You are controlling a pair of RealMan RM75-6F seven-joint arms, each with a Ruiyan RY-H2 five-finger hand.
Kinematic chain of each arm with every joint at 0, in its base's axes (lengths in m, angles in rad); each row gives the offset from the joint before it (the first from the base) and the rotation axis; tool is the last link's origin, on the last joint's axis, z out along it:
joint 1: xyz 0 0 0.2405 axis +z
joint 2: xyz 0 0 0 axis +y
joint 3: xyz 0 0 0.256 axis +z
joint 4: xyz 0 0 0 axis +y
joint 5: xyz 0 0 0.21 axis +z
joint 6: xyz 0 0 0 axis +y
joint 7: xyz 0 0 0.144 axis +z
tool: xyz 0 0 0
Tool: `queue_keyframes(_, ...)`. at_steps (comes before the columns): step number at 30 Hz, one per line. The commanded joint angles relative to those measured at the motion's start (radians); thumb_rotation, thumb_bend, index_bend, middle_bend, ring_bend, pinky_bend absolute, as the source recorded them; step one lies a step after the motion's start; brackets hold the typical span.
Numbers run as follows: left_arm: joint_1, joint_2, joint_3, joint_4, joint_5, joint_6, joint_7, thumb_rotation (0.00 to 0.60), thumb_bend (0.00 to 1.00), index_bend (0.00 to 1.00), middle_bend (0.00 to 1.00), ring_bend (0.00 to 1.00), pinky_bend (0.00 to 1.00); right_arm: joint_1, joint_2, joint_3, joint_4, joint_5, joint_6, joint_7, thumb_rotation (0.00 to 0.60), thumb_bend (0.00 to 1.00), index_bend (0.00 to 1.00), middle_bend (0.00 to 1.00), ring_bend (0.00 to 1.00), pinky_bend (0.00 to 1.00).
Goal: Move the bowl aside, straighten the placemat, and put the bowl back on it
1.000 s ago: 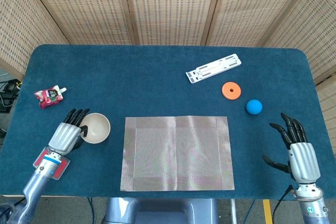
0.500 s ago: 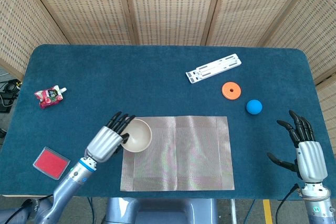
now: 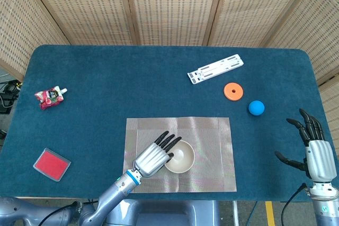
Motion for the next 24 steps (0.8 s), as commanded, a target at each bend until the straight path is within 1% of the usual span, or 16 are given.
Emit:
queue_keyframes(1,-0.011,-0.024,-0.005,0.018,-0.03,-0.003,0.025,0.6,0.53,0.65,0.0,0.0,0.0,0.0,0.003,0.001,-0.001,0.002,-0.002,0.004,0.6,0.24,0.22,0.0,0.0,0.0)
queue_keyframes(4,-0.014,-0.029,-0.005,0.024,-0.047,0.001,0.04,0.6,0.53,0.64,0.0,0.0,0.0,-0.001,0.004,0.001,-0.001,0.002,-0.002,0.006,0.6,0.24,0.22,0.0,0.0,0.0)
queue_keyframes(6,-0.014,-0.028,-0.004,0.024,-0.067,0.003,0.057,0.6,0.51,0.6,0.0,0.0,0.0,-0.001,0.005,0.0,-0.001,0.001,-0.003,0.006,0.6,0.24,0.22,0.0,0.0,0.0)
queue_keyframes(7,-0.013,-0.026,-0.003,0.022,-0.08,0.004,0.07,0.6,0.47,0.56,0.0,0.0,0.0,-0.001,0.005,0.0,-0.001,0.0,-0.003,0.006,0.6,0.24,0.22,0.0,0.0,0.0)
queue_keyframes(9,-0.012,-0.016,-0.001,0.009,-0.109,0.01,0.104,0.6,0.34,0.45,0.0,0.0,0.0,-0.001,0.005,0.0,-0.002,0.0,-0.003,0.003,0.6,0.24,0.22,0.0,0.0,0.0)
queue_keyframes(11,-0.01,-0.006,-0.002,-0.006,-0.132,0.024,0.13,0.6,0.19,0.3,0.0,0.0,0.0,-0.001,0.004,0.0,-0.003,0.0,-0.003,0.001,0.6,0.24,0.22,0.0,0.0,0.0)
queue_keyframes(12,-0.009,0.0,-0.003,-0.013,-0.14,0.03,0.136,0.6,0.14,0.24,0.0,0.0,0.0,-0.002,0.004,-0.001,-0.003,0.0,-0.004,-0.001,0.6,0.24,0.22,0.0,0.0,0.0)
queue_keyframes(14,-0.002,0.021,-0.007,-0.034,-0.159,0.045,0.134,0.6,0.1,0.15,0.0,0.0,0.0,-0.001,0.003,-0.003,-0.004,-0.002,-0.007,-0.007,0.6,0.24,0.22,0.0,0.0,0.0)
queue_keyframes(15,-0.001,0.031,-0.006,-0.044,-0.164,0.048,0.133,0.6,0.09,0.12,0.0,0.0,0.0,-0.001,0.002,-0.003,-0.004,-0.002,-0.007,-0.011,0.6,0.24,0.22,0.0,0.0,0.0)
queue_keyframes(19,0.006,0.065,0.0,-0.071,-0.175,0.062,0.122,0.6,0.08,0.05,0.0,0.0,0.0,-0.001,0.0,-0.004,-0.005,-0.003,-0.006,-0.018,0.6,0.24,0.22,0.0,0.0,0.0)
queue_keyframes(21,0.017,0.091,0.007,-0.089,-0.17,0.081,0.106,0.6,0.08,0.04,0.0,0.0,0.0,-0.001,-0.001,-0.003,-0.005,-0.003,-0.006,-0.021,0.6,0.24,0.22,0.0,0.0,0.0)
queue_keyframes(23,0.053,0.147,0.027,-0.121,-0.141,0.131,0.059,0.6,0.08,0.04,0.0,0.0,0.0,-0.001,-0.002,-0.004,-0.006,-0.003,-0.007,-0.029,0.6,0.24,0.22,0.0,0.0,0.0)
queue_keyframes(24,0.06,0.161,0.034,-0.128,-0.13,0.139,0.044,0.6,0.08,0.04,0.0,0.0,0.0,-0.001,-0.002,-0.005,-0.006,-0.003,-0.008,-0.031,0.6,0.24,0.22,0.0,0.0,0.0)
